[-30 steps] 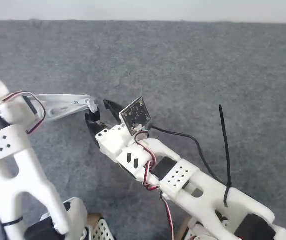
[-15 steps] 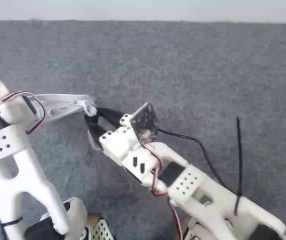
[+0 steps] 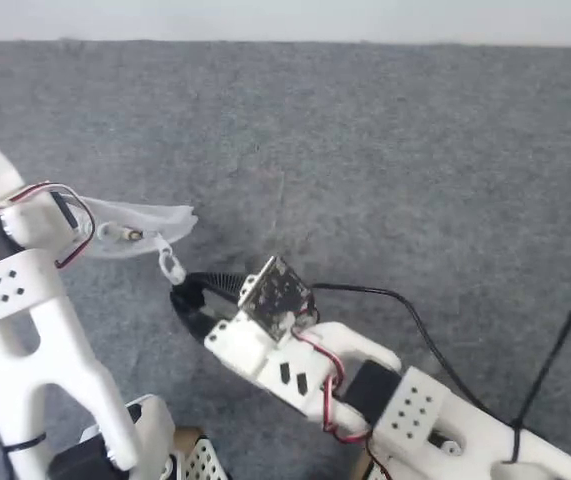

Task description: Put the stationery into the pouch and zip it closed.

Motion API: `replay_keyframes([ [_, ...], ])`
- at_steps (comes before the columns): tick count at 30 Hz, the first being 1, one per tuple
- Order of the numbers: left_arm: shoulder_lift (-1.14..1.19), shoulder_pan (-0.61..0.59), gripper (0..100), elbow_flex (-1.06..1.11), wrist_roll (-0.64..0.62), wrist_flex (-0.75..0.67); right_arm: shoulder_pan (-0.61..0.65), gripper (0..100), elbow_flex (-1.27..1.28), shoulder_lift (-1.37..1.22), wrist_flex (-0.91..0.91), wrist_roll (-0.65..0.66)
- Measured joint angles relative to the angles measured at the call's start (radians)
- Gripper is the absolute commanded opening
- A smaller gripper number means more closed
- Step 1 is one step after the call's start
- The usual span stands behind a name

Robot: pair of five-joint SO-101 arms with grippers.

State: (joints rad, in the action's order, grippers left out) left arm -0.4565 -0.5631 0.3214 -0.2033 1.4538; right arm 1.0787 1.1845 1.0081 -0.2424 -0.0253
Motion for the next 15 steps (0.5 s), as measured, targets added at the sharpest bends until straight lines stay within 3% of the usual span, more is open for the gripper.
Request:
replay_keyframes([
  [6, 0.0, 0.0, 23, 0.018, 0.0, 0.0, 0.074, 0.6, 0.0, 0.114, -0.17, 0.008],
  [12, 0.015, 0.112, 23, 0.009, -0.006, 0.046, 0.095, 0.6, 0.0, 0.135, -0.227, 0.012],
  [15, 0.015, 0.173, 24, -0.037, -0.006, 0.117, 0.095, 0.6, 0.003, 0.137, -0.25, 0.083],
])
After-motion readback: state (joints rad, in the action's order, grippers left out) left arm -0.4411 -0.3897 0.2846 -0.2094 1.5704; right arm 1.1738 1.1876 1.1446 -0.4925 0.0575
